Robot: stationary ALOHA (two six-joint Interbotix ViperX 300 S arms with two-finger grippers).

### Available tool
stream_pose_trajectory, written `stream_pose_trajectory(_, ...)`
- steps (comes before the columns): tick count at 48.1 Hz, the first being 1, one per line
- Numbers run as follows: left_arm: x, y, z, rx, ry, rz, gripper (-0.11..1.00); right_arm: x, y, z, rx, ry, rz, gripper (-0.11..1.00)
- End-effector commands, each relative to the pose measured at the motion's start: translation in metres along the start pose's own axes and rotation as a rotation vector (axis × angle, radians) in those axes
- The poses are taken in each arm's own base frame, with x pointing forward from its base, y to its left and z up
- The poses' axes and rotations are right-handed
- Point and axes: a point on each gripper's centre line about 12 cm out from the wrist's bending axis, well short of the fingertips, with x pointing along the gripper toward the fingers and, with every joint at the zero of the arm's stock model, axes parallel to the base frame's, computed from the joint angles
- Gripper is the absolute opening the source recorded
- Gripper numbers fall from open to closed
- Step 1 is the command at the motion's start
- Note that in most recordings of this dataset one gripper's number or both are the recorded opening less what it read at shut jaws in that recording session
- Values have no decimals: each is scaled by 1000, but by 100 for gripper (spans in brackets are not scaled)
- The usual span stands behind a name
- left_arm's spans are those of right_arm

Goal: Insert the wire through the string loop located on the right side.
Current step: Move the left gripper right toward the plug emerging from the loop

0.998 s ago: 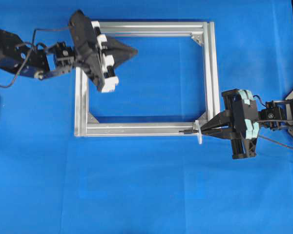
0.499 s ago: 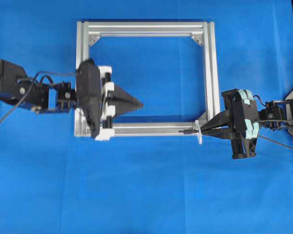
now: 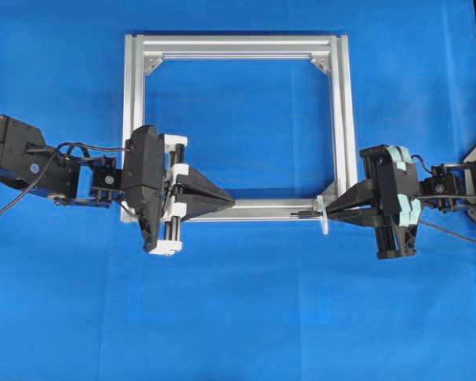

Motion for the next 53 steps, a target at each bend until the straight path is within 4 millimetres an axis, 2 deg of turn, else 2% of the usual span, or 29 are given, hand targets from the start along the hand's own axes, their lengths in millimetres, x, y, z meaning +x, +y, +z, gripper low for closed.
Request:
stream_pose_trajectory(1,6,-4,15,1,-39,-12,0,1,3,9,-3,-31,9,-3)
stream_pose_trajectory(9,25,-6,25,-3,-37,-12,0,1,3,9,-3,-33,9,-3)
stream_pose_trajectory(27,88,-16,52,-8,19,-24,0,1,3,8,-4,-29,10,-3)
stream_pose_trajectory(36,100,-18,55,-10,39,-25,0,1,4,8,-6,-29,12,-3)
stream_pose_trajectory(45,102,-18,52,-10,46,-24,1,1,5,8,-8,-31,17,-3)
stream_pose_trajectory(48,102,-18,53,-10,44,-24,4,1,5,8,-9,-30,18,-3)
stream_pose_trajectory(53,103,-18,54,-10,38,-24,27,1,6,8,-10,-29,20,-3)
